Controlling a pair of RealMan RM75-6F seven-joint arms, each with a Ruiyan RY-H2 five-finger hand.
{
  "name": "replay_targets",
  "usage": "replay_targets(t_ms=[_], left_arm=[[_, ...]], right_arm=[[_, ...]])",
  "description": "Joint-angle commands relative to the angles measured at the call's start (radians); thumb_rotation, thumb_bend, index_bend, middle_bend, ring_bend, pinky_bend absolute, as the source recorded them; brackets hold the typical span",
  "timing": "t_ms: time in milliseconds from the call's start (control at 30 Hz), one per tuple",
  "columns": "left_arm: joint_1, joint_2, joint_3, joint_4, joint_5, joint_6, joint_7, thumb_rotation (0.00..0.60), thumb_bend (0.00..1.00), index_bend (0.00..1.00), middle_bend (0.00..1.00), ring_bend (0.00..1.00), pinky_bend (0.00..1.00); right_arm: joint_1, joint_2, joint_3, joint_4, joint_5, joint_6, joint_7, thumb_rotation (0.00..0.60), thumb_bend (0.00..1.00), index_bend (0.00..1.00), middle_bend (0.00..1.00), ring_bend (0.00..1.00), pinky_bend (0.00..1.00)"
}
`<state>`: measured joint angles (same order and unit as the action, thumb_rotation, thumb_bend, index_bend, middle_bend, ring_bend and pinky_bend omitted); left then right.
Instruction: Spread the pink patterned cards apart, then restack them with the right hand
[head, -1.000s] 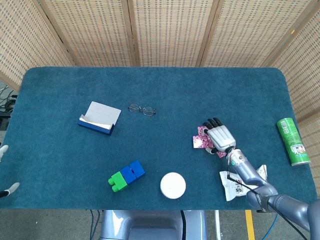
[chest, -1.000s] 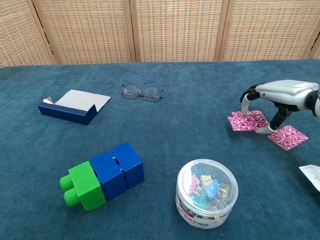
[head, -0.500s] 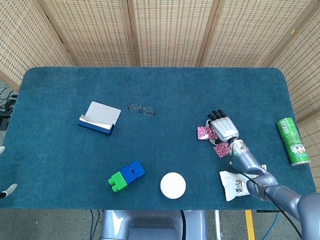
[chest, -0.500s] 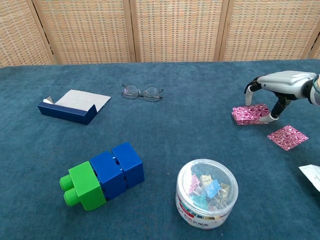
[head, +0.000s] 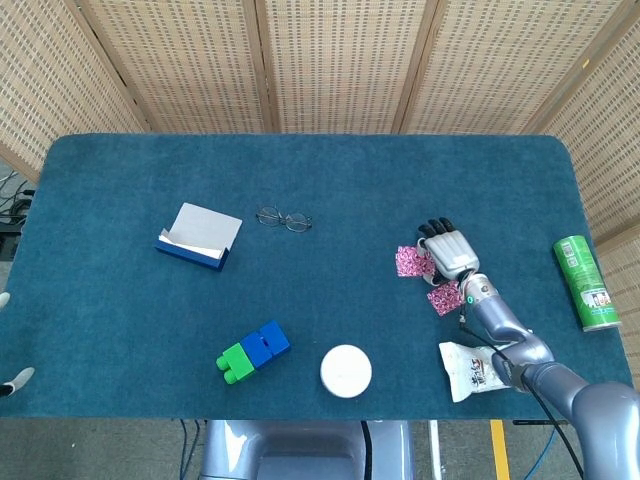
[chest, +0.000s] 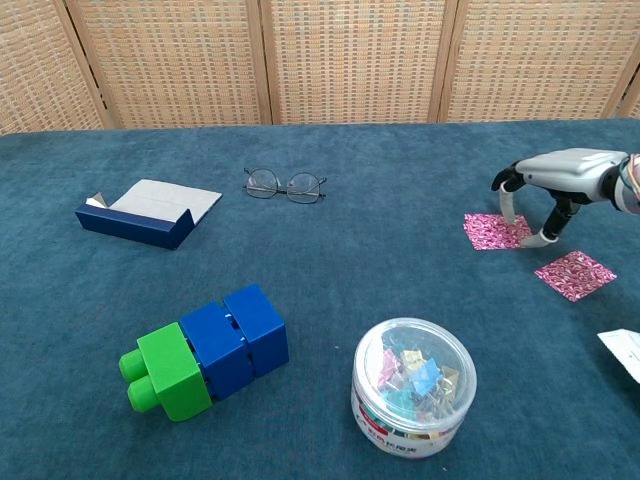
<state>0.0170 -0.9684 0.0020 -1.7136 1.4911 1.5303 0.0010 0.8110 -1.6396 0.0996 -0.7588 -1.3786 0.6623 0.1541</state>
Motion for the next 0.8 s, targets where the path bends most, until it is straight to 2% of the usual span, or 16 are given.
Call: replay_targets(t_ms=[33,367,800], left_arm=[[0.0,0.0,0.0,-0.001,-0.001,0.0,0.001,0.6,0.06,0.0,0.0,0.0,0.0],[-0.004,0.0,-0.003,-0.005,0.0,-0.004,0.005,0.6,0.06,0.0,0.0,0.0,0.0],[-0.011,-0.001,-0.004,-0.017,0.016,-0.003,0.016,0.6,0.06,0.0,0.0,0.0,0.0]], right_arm=[[0.002,-0.001,-0.003,0.006,-0.006,-0.002,0.01,0.6,0.31,0.37,0.11,0.0,0.0],[-0.005,0.026,-0.008,-0.02,-0.025,0.032,0.032,0.6,0.31,0.33,0.1,0.0,0.0],[-0.079,0.171,-0.053,-0.216,-0.053,0.118,-0.017,0.6,0.31,0.33,0.1,0.0,0.0]])
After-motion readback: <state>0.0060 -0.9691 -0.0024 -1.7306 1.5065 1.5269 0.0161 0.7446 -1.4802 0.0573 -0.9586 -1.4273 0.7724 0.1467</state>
